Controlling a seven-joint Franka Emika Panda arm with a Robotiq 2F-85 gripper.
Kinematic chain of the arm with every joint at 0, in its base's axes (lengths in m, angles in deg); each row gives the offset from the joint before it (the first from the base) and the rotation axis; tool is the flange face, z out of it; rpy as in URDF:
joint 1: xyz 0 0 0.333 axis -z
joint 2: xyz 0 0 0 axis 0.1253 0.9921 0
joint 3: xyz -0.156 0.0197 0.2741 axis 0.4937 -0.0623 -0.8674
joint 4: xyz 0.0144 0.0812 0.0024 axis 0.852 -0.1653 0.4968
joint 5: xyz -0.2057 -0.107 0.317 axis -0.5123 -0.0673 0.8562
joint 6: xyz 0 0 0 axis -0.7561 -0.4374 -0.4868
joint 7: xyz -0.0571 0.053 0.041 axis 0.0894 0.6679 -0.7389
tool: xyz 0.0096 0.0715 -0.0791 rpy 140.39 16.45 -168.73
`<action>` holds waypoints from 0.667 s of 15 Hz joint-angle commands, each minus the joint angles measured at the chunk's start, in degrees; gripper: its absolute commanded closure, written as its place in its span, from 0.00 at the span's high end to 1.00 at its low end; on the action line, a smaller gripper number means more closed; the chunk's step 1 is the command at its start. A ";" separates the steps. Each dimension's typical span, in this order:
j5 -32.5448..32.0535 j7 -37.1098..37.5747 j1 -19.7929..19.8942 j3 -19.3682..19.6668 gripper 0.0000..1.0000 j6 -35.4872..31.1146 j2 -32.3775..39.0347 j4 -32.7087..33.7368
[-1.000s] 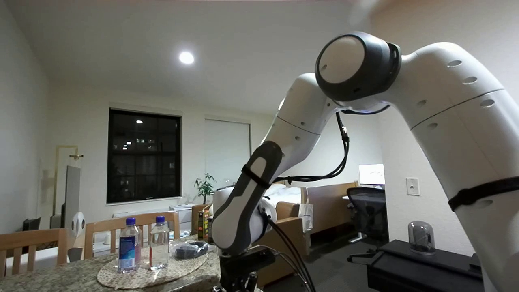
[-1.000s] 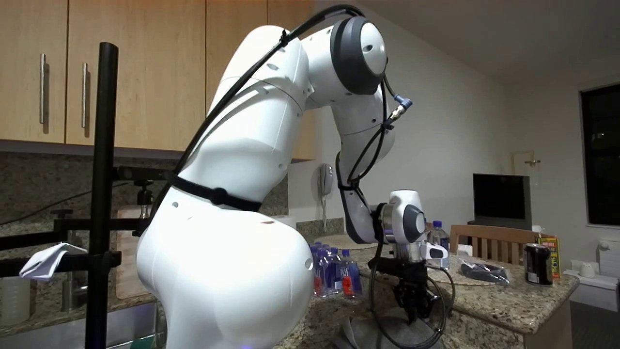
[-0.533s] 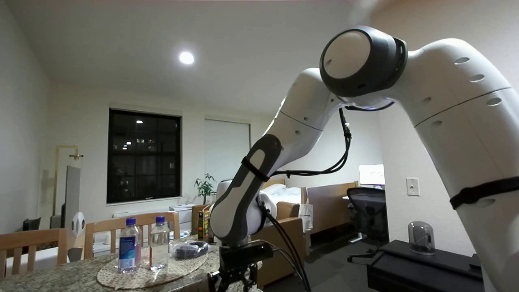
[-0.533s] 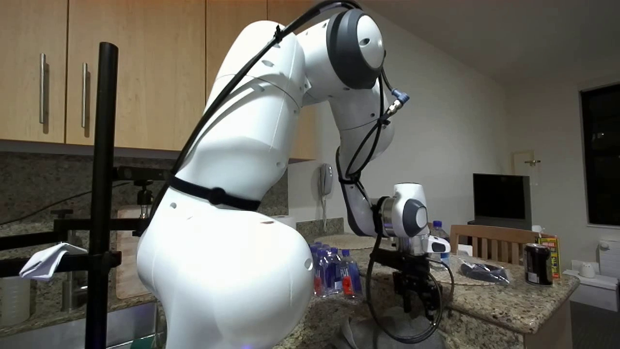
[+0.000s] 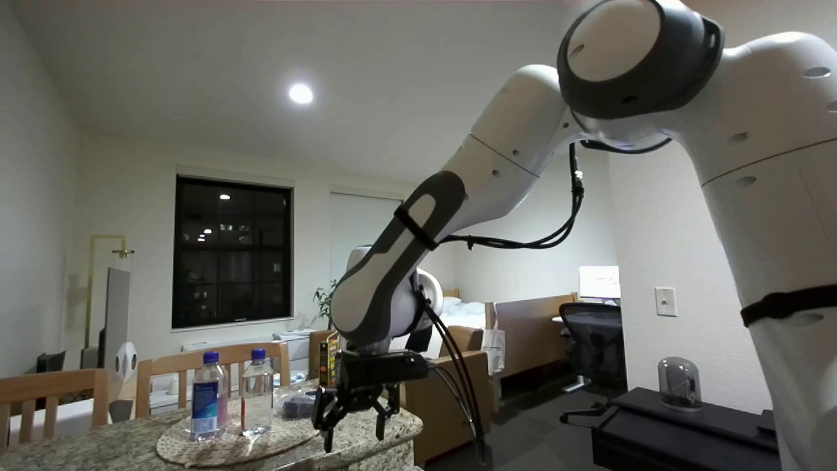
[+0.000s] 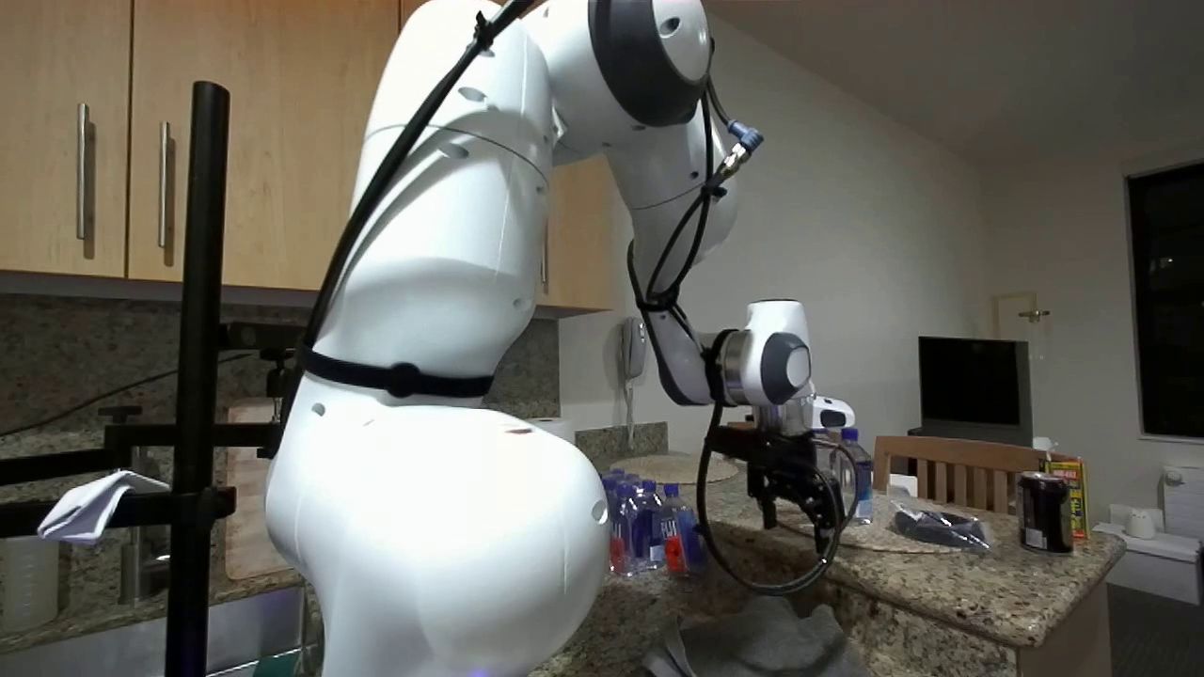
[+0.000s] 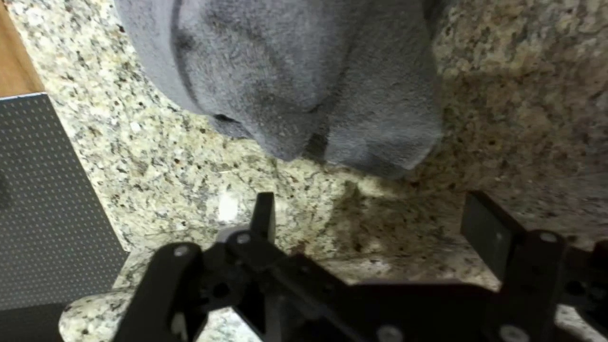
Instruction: Move the towel from left to right.
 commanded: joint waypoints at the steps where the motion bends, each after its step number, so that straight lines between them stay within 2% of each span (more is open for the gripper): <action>1: 3.40 -4.94 -0.75 -2.74 1.00 4.18 -6.35 -2.71; 10: 3.33 -2.70 -3.64 -6.98 1.00 18.41 -11.37 -2.23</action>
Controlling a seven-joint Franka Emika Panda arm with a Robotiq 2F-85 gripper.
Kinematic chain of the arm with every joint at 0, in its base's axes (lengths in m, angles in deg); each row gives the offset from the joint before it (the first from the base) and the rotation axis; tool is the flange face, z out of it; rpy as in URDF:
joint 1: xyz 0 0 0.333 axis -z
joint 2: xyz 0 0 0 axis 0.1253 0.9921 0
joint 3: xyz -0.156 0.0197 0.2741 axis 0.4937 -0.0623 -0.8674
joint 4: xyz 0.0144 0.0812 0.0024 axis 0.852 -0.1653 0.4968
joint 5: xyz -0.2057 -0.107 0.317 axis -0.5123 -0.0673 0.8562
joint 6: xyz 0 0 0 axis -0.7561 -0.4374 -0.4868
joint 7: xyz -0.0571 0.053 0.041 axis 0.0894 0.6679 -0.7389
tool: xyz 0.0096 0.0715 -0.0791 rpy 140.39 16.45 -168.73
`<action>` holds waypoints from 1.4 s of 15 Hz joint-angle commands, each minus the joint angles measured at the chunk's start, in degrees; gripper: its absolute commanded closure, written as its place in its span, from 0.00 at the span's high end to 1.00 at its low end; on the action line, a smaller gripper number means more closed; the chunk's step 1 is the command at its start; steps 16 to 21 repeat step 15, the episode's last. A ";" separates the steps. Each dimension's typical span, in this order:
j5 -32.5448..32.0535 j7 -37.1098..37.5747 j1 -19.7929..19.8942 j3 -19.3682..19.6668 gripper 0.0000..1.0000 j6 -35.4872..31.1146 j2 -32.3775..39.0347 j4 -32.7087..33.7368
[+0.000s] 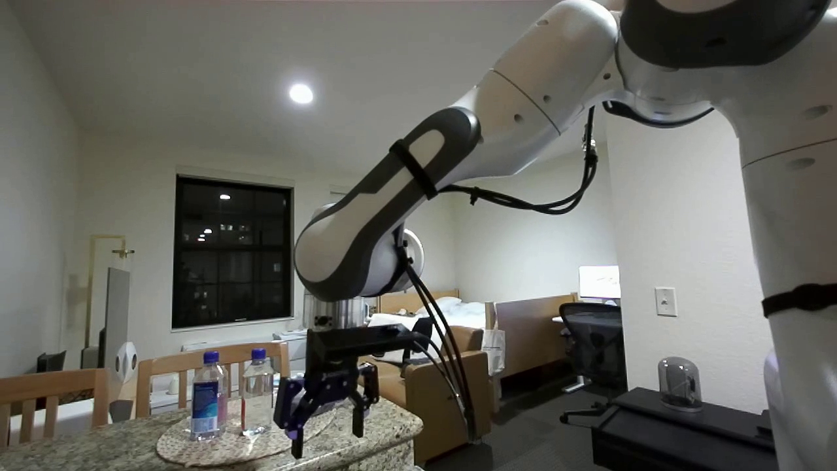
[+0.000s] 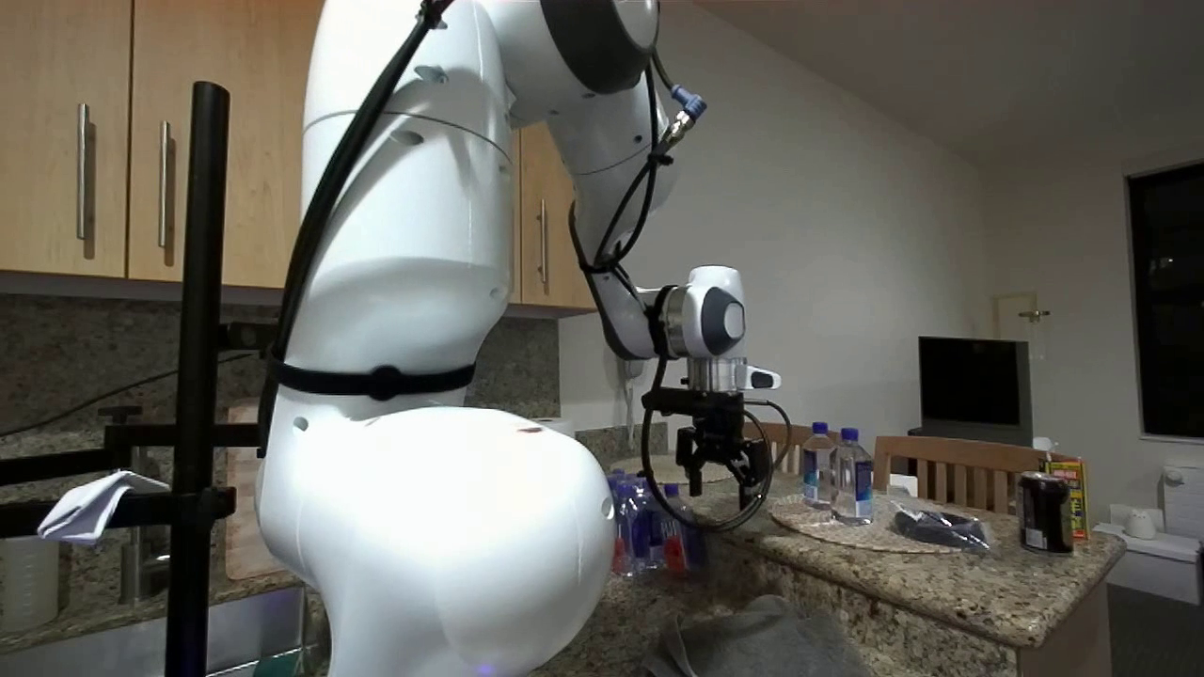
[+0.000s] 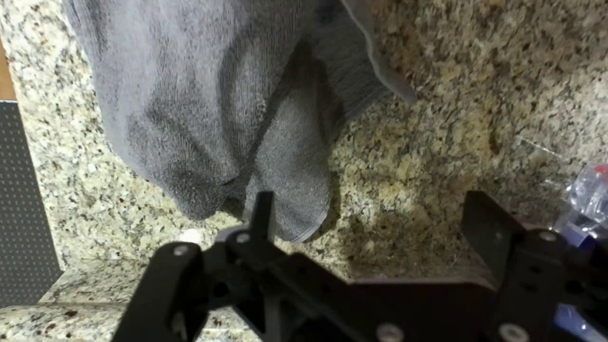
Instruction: Move the towel from left to right.
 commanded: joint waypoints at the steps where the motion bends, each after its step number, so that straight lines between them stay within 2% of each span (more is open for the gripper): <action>1: 0.57 -0.12 -0.64 -1.14 1.00 4.74 -3.15 -1.74; 3: -0.80 0.07 -1.01 -1.75 1.00 5.67 -3.73 -2.02; 5: -1.06 0.07 -1.32 -2.22 1.00 3.19 -4.48 -3.21; 6: -0.35 -0.03 -1.03 -1.98 1.00 4.66 -1.70 -0.19; 21: -0.38 -0.03 -1.11 -2.38 1.00 4.46 -2.59 -1.16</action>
